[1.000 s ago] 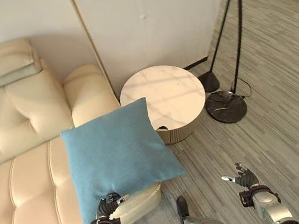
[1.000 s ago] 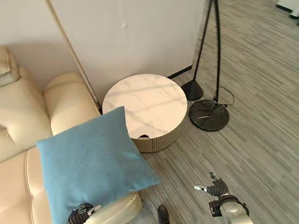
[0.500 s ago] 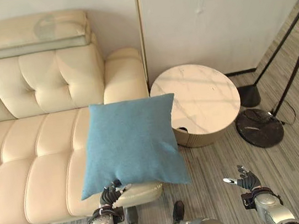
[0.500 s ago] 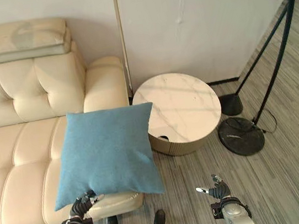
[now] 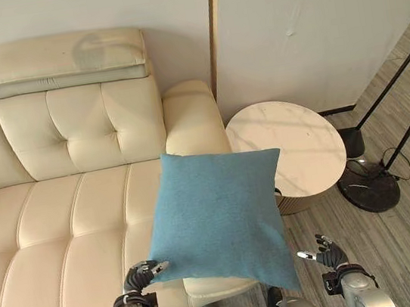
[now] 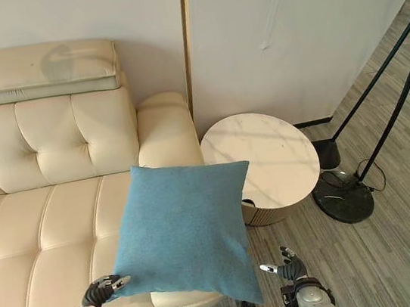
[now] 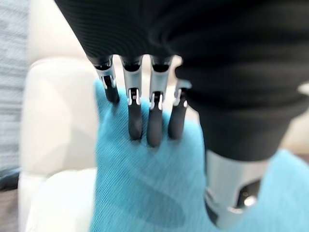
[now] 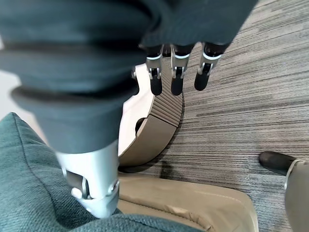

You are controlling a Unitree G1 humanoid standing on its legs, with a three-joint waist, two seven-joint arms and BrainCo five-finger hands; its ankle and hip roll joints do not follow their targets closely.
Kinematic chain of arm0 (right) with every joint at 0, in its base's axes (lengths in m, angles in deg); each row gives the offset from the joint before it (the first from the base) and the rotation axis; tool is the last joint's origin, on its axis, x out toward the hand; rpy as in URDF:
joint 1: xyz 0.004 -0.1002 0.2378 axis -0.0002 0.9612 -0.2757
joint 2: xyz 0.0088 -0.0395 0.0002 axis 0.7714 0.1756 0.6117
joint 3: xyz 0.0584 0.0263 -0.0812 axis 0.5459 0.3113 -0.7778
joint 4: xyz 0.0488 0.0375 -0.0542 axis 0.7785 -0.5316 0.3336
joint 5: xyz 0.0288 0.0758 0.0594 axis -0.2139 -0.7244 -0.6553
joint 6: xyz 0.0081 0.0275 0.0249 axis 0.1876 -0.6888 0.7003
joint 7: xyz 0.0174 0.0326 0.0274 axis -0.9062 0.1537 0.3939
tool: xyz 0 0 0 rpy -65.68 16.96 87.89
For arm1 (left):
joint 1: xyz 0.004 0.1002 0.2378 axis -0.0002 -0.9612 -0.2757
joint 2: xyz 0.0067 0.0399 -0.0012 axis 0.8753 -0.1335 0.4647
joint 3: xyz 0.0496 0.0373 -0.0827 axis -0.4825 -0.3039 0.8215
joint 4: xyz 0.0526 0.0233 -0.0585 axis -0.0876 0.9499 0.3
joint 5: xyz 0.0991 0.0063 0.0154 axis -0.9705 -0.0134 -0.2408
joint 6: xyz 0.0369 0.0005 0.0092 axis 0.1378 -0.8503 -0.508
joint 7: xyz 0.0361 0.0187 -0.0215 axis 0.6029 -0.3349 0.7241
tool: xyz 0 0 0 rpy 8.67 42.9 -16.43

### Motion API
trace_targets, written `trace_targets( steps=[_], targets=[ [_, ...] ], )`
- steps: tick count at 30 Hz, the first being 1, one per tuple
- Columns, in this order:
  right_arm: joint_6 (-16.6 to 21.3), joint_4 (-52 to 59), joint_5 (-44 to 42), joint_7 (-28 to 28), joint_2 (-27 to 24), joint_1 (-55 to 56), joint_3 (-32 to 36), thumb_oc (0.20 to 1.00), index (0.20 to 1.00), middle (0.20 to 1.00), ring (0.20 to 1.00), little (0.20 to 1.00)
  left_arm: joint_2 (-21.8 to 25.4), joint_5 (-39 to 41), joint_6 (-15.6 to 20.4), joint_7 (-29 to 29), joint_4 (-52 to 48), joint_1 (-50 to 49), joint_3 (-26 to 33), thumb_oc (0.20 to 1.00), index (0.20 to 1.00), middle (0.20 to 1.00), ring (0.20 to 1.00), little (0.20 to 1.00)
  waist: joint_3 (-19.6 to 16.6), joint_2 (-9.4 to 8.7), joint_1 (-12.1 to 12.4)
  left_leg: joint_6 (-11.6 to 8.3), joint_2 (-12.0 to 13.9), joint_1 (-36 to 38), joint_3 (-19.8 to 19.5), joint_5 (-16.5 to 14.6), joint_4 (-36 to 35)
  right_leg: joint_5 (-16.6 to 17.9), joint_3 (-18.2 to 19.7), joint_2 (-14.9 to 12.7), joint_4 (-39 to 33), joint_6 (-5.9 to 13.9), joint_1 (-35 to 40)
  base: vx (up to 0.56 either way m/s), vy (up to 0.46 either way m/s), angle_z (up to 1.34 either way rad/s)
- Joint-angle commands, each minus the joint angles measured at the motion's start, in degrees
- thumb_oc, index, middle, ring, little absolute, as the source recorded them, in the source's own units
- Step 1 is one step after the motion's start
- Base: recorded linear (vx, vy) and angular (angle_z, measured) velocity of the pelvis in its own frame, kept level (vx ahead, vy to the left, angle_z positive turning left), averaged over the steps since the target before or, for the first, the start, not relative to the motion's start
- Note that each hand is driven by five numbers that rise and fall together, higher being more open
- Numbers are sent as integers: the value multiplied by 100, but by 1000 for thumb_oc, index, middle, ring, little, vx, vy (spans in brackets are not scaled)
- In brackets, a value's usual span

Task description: Pick up all the scattered cushions and arrange them neatly on the sofa.

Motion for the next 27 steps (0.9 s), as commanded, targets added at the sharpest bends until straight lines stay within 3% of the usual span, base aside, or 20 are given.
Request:
trace_targets(
  steps=[1, 6, 19, 27],
  targets=[
    [92, 61, 3, -96, -205, -29, -48, 1000, 1000, 1000, 1000, 1000, 114, -130, 326, 103, -380, 6, 208, 1000, 1000, 1000, 1000, 1000, 32, -123, -54, -196, 100, -77, -378, -358, 43, -107, 258, 236, -620, 61, 542, 148, -38, 22],
    [110, 216, -72, -132, -311, 56, 99, 1000, 1000, 1000, 1000, 1000, 76, -14, 394, 130, -958, -239, 523, 1000, 1000, 1000, 1000, 1000, -157, -79, -9, -247, 75, 77, -453, -429, -14, -5, 168, 233, -1163, 6, 1030, 125, -35, 18],
    [-83, 721, 320, -265, -792, -522, 73, 1000, 1000, 1000, 1000, 1000, 509, 151, 409, 282, -782, 352, 732, 1000, 1000, 1000, 1000, 1000, -282, -38, 45, -308, 56, 167, -565, -506, -46, -74, 32, 163, -1322, 13, 1303, 71, 15, 8],
    [-104, 159, 170, -507, -434, -1012, -407, 1000, 1000, 1000, 1000, 1000, 534, 110, 224, 205, 1410, 1170, 143, 1000, 1000, 1000, 1000, 1000, -282, 10, -54, -303, 63, 26, -501, -534, -46, -35, 80, 156, -1364, 42, 1148, 29, 44, 0]
  ],
)
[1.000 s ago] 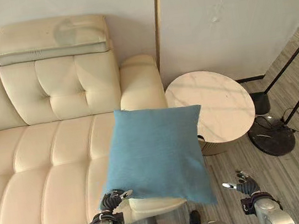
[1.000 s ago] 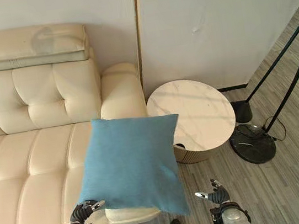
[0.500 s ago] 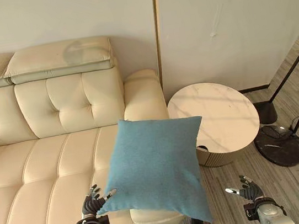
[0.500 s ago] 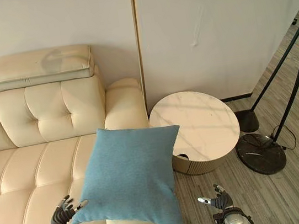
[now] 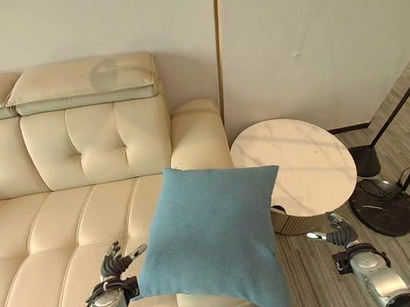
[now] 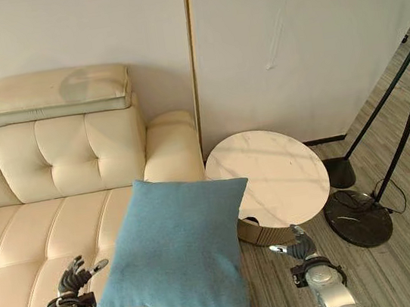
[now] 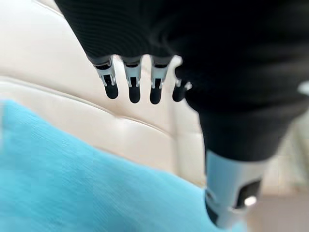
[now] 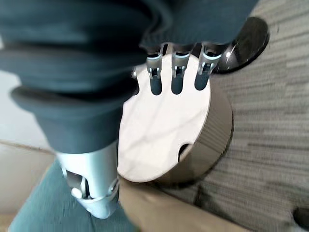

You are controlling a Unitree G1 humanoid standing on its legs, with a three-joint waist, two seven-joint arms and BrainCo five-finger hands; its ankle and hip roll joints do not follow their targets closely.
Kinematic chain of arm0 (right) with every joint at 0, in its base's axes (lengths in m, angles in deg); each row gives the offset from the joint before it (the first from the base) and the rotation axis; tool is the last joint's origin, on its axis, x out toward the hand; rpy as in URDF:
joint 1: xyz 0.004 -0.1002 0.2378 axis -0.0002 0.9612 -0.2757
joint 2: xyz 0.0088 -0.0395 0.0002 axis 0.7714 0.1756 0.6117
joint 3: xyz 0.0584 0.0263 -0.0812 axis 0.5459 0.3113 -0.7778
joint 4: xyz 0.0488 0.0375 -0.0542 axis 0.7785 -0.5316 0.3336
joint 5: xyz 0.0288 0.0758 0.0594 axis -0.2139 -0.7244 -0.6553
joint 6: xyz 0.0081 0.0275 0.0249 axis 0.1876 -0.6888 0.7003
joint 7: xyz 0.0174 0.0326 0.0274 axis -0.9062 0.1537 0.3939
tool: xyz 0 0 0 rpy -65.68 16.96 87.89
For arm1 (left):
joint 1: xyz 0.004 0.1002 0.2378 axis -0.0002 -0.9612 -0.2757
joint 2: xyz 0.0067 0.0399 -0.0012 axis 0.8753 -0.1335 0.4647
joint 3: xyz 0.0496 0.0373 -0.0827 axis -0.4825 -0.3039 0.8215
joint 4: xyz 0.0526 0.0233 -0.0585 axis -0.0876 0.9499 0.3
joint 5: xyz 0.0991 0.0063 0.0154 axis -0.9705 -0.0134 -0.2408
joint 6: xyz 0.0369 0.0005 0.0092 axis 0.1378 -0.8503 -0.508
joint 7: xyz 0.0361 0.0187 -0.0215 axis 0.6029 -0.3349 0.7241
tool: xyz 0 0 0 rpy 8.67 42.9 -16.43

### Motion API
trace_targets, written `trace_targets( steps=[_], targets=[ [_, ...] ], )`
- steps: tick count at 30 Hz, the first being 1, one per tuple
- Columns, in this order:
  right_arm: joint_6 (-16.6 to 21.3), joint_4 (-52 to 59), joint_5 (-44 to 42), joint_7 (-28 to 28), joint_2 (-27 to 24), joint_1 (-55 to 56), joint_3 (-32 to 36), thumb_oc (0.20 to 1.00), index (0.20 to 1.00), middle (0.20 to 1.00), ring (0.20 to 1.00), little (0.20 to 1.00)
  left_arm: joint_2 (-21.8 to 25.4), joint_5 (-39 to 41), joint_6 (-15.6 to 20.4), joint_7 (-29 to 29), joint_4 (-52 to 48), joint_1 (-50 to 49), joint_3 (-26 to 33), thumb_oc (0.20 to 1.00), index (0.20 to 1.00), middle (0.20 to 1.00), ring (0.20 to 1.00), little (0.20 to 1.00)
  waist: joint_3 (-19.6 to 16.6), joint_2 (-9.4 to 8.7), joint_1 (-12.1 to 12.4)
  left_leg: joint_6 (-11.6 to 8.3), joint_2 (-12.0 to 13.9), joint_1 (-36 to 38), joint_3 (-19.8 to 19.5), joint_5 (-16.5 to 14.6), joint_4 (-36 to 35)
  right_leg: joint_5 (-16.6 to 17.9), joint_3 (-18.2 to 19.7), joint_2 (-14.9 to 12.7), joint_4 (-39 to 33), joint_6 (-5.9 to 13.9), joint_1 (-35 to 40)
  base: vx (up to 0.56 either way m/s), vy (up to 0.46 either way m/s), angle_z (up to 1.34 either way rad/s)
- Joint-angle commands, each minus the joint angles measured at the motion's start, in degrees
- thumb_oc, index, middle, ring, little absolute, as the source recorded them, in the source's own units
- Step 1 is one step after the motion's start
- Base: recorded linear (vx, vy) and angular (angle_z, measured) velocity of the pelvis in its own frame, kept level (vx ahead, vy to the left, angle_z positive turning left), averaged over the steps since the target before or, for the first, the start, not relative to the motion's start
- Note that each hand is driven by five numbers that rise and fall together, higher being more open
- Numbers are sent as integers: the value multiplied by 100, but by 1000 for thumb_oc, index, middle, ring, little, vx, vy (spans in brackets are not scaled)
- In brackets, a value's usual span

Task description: Pick up all the scattered cushions and arrange them neatly on the sofa.

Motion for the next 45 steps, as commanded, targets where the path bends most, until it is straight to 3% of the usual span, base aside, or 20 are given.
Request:
trace_targets(
  steps=[1, 3, 8, 16, 22, 26, 28, 35, 45],
  targets=[
    [132, -192, -51, -287, 89, -576, -88, 1000, 1000, 1000, 1000, 1000, 279, 37, 97, 22, 375, 499, -172, 1000, 1000, 1000, 1000, 1000, 123, -40, -31, 4, -75, -109, -52, -417, -5, -1113, 62, -278, 262, 358, 381, -56, 50, -8],
    [169, -780, -267, -513, 305, -1076, -369, 1000, 1000, 1000, 1000, 1000, 224, 56, 82, 132, 1414, 1096, -448, 1000, 1000, 1000, 1000, 1000, 244, -17, -86, 12, -59, -390, -9, -363, -5, -1072, 137, -257, 274, 348, 51, -108, 61, -6],
    [270, -1023, -454, -677, 451, -1457, -561, 1000, 1000, 1000, 1000, 1000, 203, 115, 157, 249, 1573, 1548, -671, 1000, 1000, 1000, 1000, 1000, 433, -36, -110, 11, -25, -753, 10, -305, 46, -1020, 203, -247, 334, 333, -340, -94, 40, -3],
    [248, -818, -325, -768, 390, -2041, -892, 1000, 1000, 1000, 1000, 1000, 363, 278, 355, 294, 774, 2252, -1137, 1000, 1000, 1000, 1000, 1000, 683, -128, -97, 10, -57, -1284, 28, -249, 227, -889, 281, -281, 470, 331, -844, -56, 30, -4],
    [134, -487, -115, -760, 108, -2608, -1003, 1000, 1000, 1000, 1000, 1000, 795, 203, 425, 147, -109, 2769, -1416, 1000, 1000, 1000, 1000, 1000, 854, -147, -90, 27, -100, -1427, 26, -281, 405, -837, 292, -339, 567, 334, -950, 0, 0, 0],
    [35, -201, 44, -644, -26, -2690, -1024, 1000, 1000, 1000, 1000, 1000, 869, 185, 418, -14, -678, 2632, -1461, 1000, 1000, 1000, 1000, 1000, 950, -156, -69, 35, -110, -1434, 43, -304, 456, -815, 304, -367, 583, 345, -945, -1, 0, -1],
    [-48, 72, 177, -493, -58, -2597, -1038, 1000, 1000, 1000, 1000, 1000, 620, 360, 399, -122, -1002, 2275, -1415, 1000, 1000, 1000, 1000, 1000, 981, -163, -43, 43, -119, -1404, 53, -325, 471, -828, 307, -373, 590, 341, -920, 6, 1, -4],
    [-203, 453, 448, -352, 90, -2169, -989, 1000, 1000, 1000, 1000, 1000, -121, 443, 245, -308, -1128, 1556, -1440, 1000, 1000, 1000, 1000, 1000, 903, -170, -45, 73, -136, -1179, 68, -384, 394, -871, 303, -377, 538, 345, -733, 26, 7, 1],
    [-195, 720, 278, -223, 345, -1097, -642, 1000, 1000, 1000, 1000, 1000, -361, 288, 98, -457, -1276, 864, -1374, 1000, 1000, 1000, 1000, 1000, 720, -222, -83, 96, -143, -879, 55, -404, 197, -911, 286, -348, 407, 373, -484, 24, 2, -1]
  ],
)
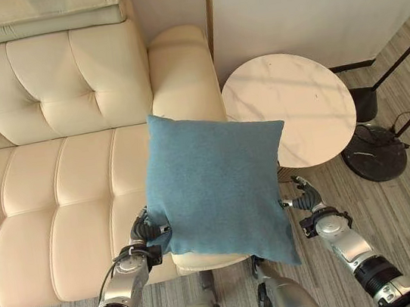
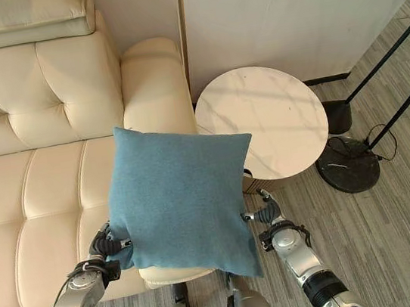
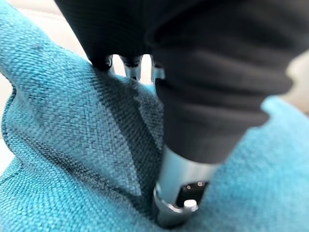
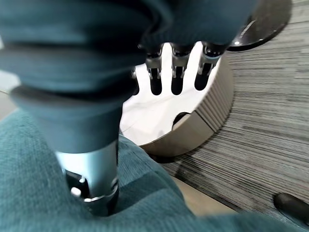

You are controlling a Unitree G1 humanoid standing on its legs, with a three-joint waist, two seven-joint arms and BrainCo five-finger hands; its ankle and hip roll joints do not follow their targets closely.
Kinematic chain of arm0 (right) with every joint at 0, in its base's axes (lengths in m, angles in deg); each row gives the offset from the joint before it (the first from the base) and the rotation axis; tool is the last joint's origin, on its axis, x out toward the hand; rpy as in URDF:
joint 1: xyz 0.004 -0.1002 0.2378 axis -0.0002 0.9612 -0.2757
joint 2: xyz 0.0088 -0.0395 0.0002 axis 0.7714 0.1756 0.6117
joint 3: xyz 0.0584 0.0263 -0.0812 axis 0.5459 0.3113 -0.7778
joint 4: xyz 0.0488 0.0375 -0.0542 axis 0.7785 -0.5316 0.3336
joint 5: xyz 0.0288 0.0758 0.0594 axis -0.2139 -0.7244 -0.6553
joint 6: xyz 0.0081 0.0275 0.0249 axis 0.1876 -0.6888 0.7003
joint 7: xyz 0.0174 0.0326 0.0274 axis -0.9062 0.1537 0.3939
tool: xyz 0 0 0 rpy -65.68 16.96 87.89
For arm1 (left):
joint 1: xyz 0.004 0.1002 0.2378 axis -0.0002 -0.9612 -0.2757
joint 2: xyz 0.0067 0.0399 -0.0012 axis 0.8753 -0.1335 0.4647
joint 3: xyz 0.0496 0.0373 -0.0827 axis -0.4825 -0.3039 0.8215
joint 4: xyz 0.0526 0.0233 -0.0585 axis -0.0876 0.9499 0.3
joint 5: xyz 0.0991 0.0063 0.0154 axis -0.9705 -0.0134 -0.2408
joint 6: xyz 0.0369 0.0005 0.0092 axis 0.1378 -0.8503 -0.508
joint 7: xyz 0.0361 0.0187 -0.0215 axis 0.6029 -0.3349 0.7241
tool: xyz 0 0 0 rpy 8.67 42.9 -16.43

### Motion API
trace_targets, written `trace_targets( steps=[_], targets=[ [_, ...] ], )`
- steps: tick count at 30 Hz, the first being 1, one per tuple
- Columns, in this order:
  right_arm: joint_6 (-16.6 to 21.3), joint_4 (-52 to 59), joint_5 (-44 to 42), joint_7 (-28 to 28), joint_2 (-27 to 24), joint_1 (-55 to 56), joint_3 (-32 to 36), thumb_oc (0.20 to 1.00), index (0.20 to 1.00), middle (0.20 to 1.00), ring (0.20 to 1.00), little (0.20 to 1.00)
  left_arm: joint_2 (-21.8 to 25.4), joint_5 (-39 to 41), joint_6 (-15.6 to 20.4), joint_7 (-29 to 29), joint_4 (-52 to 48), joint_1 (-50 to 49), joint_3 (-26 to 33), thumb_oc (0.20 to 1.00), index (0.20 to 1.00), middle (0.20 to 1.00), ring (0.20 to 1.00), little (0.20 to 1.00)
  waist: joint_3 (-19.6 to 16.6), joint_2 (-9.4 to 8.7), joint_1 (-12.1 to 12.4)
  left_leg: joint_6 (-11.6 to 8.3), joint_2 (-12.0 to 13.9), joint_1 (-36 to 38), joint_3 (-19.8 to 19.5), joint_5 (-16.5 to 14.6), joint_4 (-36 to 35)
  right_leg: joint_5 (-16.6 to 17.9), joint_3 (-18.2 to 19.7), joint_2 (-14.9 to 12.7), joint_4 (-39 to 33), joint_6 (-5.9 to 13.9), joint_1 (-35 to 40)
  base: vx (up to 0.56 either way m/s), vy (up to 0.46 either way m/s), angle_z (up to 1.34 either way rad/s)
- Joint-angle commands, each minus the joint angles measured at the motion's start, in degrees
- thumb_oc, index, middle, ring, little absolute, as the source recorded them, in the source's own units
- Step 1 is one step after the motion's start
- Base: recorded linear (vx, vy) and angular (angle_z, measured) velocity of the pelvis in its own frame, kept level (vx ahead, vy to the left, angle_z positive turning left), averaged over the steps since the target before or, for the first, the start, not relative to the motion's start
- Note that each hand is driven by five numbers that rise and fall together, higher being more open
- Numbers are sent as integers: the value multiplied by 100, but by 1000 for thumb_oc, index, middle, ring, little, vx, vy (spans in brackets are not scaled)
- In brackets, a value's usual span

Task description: Pick up all the scattered cushions and arrange them neatly on the sofa.

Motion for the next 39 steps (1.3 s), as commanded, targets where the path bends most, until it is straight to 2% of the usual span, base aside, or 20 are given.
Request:
trace_targets(
  steps=[1, 3, 4, 9, 10, 11, 12, 14, 15, 17, 18, 19, 24, 31, 39],
  targets=[
    [224, 52, -236, 132, 253, 48, -117, 1000, 1000, 1000, 1000, 1000, -346, -125, 93, -328, 20, 271, -336, 1000, 1000, 1000, 1000, 1000, -305, 79, -90, 40, 58, -80, -174, -591, 146, -1268, -52, -198, 365, 341, 411, 0, 0, 0],
    [290, -52, -415, 143, 330, 69, -151, 1000, 1000, 1000, 1000, 1000, -364, -136, 95, -332, -13, 277, -360, 1000, 1000, 1000, 1000, 1000, -292, 96, -82, 45, 48, -74, -177, -593, 141, -1265, -49, -201, 363, 344, 412, -23, 7, 1],
    [437, -415, -1009, 187, 593, -34, -260, 1000, 1000, 1000, 1000, 1000, -415, -129, 138, -314, -140, 337, -434, 1000, 1000, 1000, 1000, 1000, -220, 156, -41, 52, 23, -109, -180, -588, 144, -1250, -48, -223, 379, 348, 373, -56, 13, 2],
    [576, -605, -1628, 269, 931, -292, -610, 1000, 1000, 1000, 1000, 1000, -500, -12, 212, -165, -243, 374, -517, 1000, 1000, 1000, 1000, 1000, -52, 274, 61, 59, -23, -219, -186, -549, 166, -1228, -73, -266, 450, 348, 253, -62, 14, 0],
    [632, -579, -1770, 286, 978, -334, -662, 1000, 1000, 1000, 1000, 1000, -540, 79, 233, -112, -250, 345, -512, 805, 805, 805, 805, 805, -31, 290, 89, 59, -31, -226, -185, -545, 173, -1225, -93, -279, 470, 351, 246, 0, 0, 0],
    [680, -521, -1919, 260, 1017, -392, -696, 1000, 1000, 1000, 1000, 1000, -606, 273, 266, -12, -274, 301, -492, 555, 555, 555, 555, 555, -12, 314, 119, 62, -40, -248, -190, -538, 181, -1223, -109, -294, 483, 351, 227, 0, 0, 0],
    [724, -487, -2003, 231, 1036, -433, -723, 1000, 1000, 1000, 1000, 1000, -649, 404, 292, 38, -297, 281, -488, 451, 451, 451, 451, 451, 5, 322, 137, 64, -48, -258, -198, -533, 189, -1219, -112, -301, 495, 350, 218, 0, 0, 0],
    [819, -393, -2277, 191, 1111, -521, -760, 1000, 1000, 1000, 1000, 1000, -810, 975, 387, 175, -376, 183, -426, 385, 385, 385, 385, 385, 49, 328, 178, 65, -60, -275, -219, -525, 210, -1221, -146, -325, 521, 346, 211, 0, 0, 0],
    [859, -304, -2361, 180, 1139, -539, -791, 1000, 1000, 1000, 1000, 1000, -889, 1250, 436, 198, -442, 131, -417, 307, 307, 307, 307, 307, 72, 332, 191, 65, -62, -292, -228, -516, 217, -1223, -155, -329, 532, 344, 202, 0, 0, 0],
    [928, -260, -2525, 193, 1175, -547, -826, 1000, 1000, 1000, 1000, 1000, -944, 1422, 453, 205, -493, 104, -429, 253, 253, 253, 253, 253, 91, 337, 199, 64, -65, -297, -230, -513, 224, -1223, -173, -339, 542, 347, 196, 0, 0, 0],
    [991, -208, -2702, 238, 1204, -590, -941, 686, 686, 686, 686, 686, -1017, 1716, 494, 222, -583, 77, -485, 253, 253, 253, 253, 253, 136, 338, 217, 59, -72, -307, -237, -497, 228, -1226, -191, -346, 557, 346, 188, 0, 0, 0],
    [1002, -188, -2710, 267, 1201, -610, -1003, 200, 200, 200, 200, 200, -1032, 1772, 511, 226, -630, 64, -510, 200, 200, 200, 200, 200, 170, 338, 228, 54, -72, -294, -241, -495, 227, -1234, -195, -348, 561, 344, 205, 0, 0, 0],
    [1059, 53, -2467, 321, 1009, -581, -1222, 200, 200, 200, 200, 200, -1101, 1975, 563, 280, -706, 119, -671, 200, 200, 200, 200, 200, 155, 292, 241, 37, -55, -309, -277, -461, 196, -1249, -260, -360, 567, 345, 192, 7, -13, 5],
    [1119, 79, -2465, 178, 999, -512, -1105, 200, 200, 200, 200, 200, -1134, 2017, 537, 339, -864, 202, -801, 200, 200, 200, 200, 200, 92, 237, 206, 35, -47, -278, -286, -454, 152, -1248, -266, -341, 534, 356, 218, 0, -4, 2],
    [1066, 899, -2496, 236, 668, 133, -810, 200, 200, 200, 200, 200, -843, 1948, 544, 374, -1930, -364, -574, 200, 200, 200, 200, 200, -203, 139, 125, 53, -44, -24, -330, -520, 93, -1301, -240, -310, 486, 389, 503, 8, 11, 3]
  ],
)
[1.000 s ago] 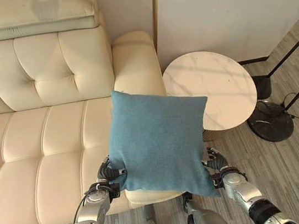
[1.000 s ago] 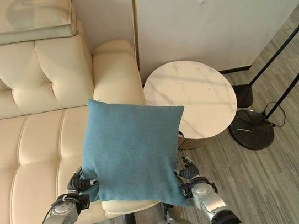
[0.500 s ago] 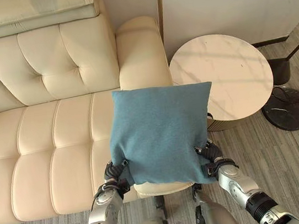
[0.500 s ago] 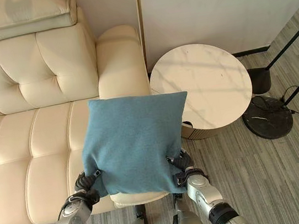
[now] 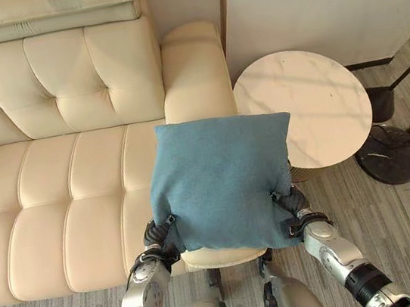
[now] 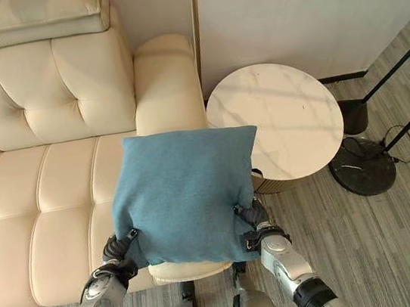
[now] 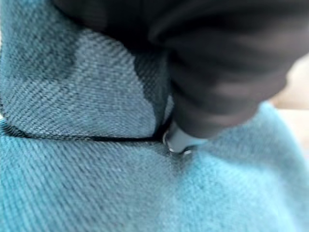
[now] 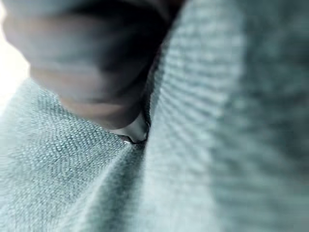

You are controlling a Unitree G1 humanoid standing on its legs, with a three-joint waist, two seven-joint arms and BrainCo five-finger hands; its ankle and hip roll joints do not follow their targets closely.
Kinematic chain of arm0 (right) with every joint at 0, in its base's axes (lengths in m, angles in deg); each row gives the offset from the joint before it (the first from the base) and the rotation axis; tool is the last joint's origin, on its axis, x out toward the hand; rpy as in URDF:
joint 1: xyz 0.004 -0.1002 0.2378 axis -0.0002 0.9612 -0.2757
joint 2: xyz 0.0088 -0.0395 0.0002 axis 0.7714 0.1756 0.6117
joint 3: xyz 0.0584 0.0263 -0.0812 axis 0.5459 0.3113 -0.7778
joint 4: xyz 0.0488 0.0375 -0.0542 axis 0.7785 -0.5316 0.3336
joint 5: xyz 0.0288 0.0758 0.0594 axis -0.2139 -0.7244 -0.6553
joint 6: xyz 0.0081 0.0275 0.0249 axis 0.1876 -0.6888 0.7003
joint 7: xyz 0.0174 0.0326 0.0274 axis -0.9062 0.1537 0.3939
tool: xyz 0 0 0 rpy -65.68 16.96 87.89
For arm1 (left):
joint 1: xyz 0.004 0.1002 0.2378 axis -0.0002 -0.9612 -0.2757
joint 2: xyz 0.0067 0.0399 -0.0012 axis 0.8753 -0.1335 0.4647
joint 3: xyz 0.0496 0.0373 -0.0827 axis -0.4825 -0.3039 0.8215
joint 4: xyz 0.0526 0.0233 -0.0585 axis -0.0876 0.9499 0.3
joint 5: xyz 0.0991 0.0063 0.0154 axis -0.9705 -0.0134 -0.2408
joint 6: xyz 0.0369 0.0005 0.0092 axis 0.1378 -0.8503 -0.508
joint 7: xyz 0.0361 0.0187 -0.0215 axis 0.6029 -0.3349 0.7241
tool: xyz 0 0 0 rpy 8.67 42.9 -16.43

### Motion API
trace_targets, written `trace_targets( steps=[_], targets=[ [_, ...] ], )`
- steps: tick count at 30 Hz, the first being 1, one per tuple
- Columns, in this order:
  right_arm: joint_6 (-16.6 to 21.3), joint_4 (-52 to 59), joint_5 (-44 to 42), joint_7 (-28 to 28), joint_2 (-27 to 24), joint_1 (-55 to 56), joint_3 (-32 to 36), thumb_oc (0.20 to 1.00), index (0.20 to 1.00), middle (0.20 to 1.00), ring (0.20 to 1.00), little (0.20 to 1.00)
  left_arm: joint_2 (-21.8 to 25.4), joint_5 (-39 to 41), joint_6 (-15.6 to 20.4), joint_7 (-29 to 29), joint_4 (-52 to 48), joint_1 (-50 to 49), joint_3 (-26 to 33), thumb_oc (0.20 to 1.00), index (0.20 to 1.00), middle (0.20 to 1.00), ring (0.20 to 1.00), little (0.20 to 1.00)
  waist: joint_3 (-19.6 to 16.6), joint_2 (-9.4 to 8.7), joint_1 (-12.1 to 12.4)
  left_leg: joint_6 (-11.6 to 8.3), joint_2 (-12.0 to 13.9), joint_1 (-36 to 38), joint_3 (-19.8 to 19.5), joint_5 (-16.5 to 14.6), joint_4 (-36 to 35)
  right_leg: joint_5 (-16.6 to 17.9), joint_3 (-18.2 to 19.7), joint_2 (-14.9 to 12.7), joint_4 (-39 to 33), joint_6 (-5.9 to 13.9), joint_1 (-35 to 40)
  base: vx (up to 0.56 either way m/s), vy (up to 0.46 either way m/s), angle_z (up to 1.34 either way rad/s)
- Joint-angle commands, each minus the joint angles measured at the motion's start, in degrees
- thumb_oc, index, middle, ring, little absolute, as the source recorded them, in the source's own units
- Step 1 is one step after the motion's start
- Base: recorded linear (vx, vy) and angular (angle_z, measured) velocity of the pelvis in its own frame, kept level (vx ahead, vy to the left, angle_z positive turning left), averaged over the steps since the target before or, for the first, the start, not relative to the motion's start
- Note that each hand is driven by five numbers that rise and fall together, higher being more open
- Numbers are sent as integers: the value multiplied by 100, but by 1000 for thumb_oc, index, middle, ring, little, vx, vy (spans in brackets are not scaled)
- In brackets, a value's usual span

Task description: Pick up all the scattered cushions and arrange them neatly on the sofa.

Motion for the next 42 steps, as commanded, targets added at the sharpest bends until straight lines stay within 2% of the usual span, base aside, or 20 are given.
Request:
trace_targets(
  steps=[1, 5, 6, 7, 9, 15, 20, 23, 26, 27, 30, 32, 36, 39, 40, 41, 42],
  targets=[
    [3, 640, -19, 324, 401, 131, -317, 200, 200, 200, 200, 200, -225, -28, 190, -349, -994, 114, -308, 200, 200, 200, 200, 200, -356, -18, -8, -4, 39, -17, -174, -546, 78, -1379, -73, -200, 486, 404, 424, 6, 25, 4],
    [-37, 1163, 55, 570, 193, 690, -49, 200, 200, 200, 200, 200, 7, -504, 137, -476, -1562, -315, -4, 200, 200, 200, 200, 200, -460, -17, -26, -19, 69, 118, -122, -514, -8, -1299, -81, -185, 584, 487, 452, -69, -1, -2],
    [32, 1396, 12, 671, 145, 810, 21, 200, 200, 200, 200, 200, 58, -656, 176, -529, -1709, -355, 32, 200, 200, 200, 200, 200, -450, 46, -34, 16, 155, 117, -68, -454, 0, -1476, 83, -114, 1104, 501, 432, -107, -15, -6],
    [32, 1397, 12, 671, 144, 811, 21, 200, 200, 200, 200, 200, 58, -656, 174, -529, -1711, -356, 32, 200, 200, 200, 200, 200, -446, 44, -29, 16, 154, 122, -62, -457, 1, -1486, 91, -116, 1120, 502, 426, -165, -32, -22],
    [83, 1715, 112, 739, 21, 896, 119, 200, 200, 200, 200, 200, 99, -715, 191, -537, -1959, -513, 158, 200, 200, 200, 200, 200, -526, 89, 20, 19, 213, 142, 14, -404, -1, -1781, 79, -69, 1518, 459, 623, -77, -46, -20],
    [109, 2270, 441, 781, -252, 1172, 409, 200, 200, 200, 200, 200, 77, -785, 214, -476, -2099, -780, 393, 200, 200, 200, 200, 200, -923, -51, 128, -34, 160, 46, 116, -309, 24, -1951, 300, 60, 1022, 412, 1314, -44, -107, -12],
    [126, 2417, 470, 769, -318, 1223, 435, 200, 200, 200, 200, 200, 82, -817, 237, -456, -2185, -935, 536, 200, 200, 200, 200, 200, -891, -90, 162, -143, 275, -142, 77, -74, 193, -2228, 542, 360, 692, 121, 1432, -140, -183, -7],
    [147, 2445, 439, 764, -370, 1213, 384, 200, 200, 200, 200, 200, 83, -824, 212, -433, -2198, -954, 556, 200, 200, 200, 200, 200, -803, -52, 165, -233, 368, -353, -93, 109, 400, -2331, 418, 485, 590, -36, 1465, -154, -207, -3],
    [161, 2401, 415, 690, -429, 1131, 372, 200, 200, 200, 200, 200, 59, -761, 239, -354, -2189, -890, 566, 200, 200, 200, 200, 200, -610, 44, 210, -448, 434, -657, -344, 371, 521, -2391, 246, 562, 714, -141, 1338, -229, -146, 36],
    [176, 2387, 416, 675, -444, 1086, 353, 200, 200, 200, 200, 200, 34, -730, 259, -324, -2166, -814, 542, 200, 200, 200, 200, 200, -553, 33, 223, -477, 419, -659, -421, 286, 569, -2390, 172, 535, 785, -169, 1272, -240, -88, 52],
    [187, 2389, 416, 628, -449, 1067, 363, 200, 200, 200, 200, 200, 3, -753, 278, -301, -2164, -782, 521, 200, 200, 200, 200, 200, -612, -27, 157, -392, 496, -614, -422, 66, 815, -2302, -156, 418, 788, -178, 1145, -149, -71, 67],
    [231, 2384, 377, 615, -444, 1055, 356, 200, 200, 200, 200, 200, 41, -902, 329, -298, -2212, -753, 556, 200, 200, 200, 200, 200, -640, -116, 131, -381, 585, -441, -377, -203, 1050, -2252, -344, 324, 715, -210, 1139, -82, -71, 69],
    [355, 2390, 308, 643, -433, 1059, 388, 200, 200, 200, 200, 200, 67, -1217, 414, -266, -2312, -735, 635, 200, 200, 200, 200, 200, -731, -141, 16, -452, 993, 82, 54, -460, 1095, -2198, -794, 183, 558, -208, 1150, -64, -5, 69],
    [404, 2407, 250, 710, -429, 1103, 439, 200, 200, 200, 200, 200, 38, -1440, 481, -220, -2376, -798, 743, 200, 200, 200, 200, 200, -818, -40, -79, -634, 1344, 433, 502, -317, 793, -2169, -1181, 80, 525, -162, 1161, -15, 96, 62],
    [409, 2407, 251, 729, -451, 1122, 455, 200, 200, 200, 200, 200, 29, -1466, 501, -212, -2386, -814, 768, 200, 200, 200, 200, 200, -840, -2, -106, -751, 1468, 538, 593, -324, 695, -2264, -1232, 57, 508, -121, 1225, 3, 140, 77],
    [419, 2397, 243, 745, -456, 1152, 477, 200, 200, 200, 200, 200, 18, -1490, 513, -216, -2394, -829, 783, 200, 200, 200, 200, 200, -819, 24, -127, -829, 1609, 557, 773, -201, 641, -2248, -1379, -3, 512, -103, 1241, 18, 91, 79],
    [421, 2394, 242, 746, -457, 1152, 477, 200, 200, 200, 200, 200, 16, -1491, 510, -215, -2399, -833, 784, 200, 200, 200, 200, 200, -819, 27, -135, -834, 1611, 560, 764, -189, 630, -2248, -1388, 0, 510, -104, 1246, -67, 105, 129]
  ],
)
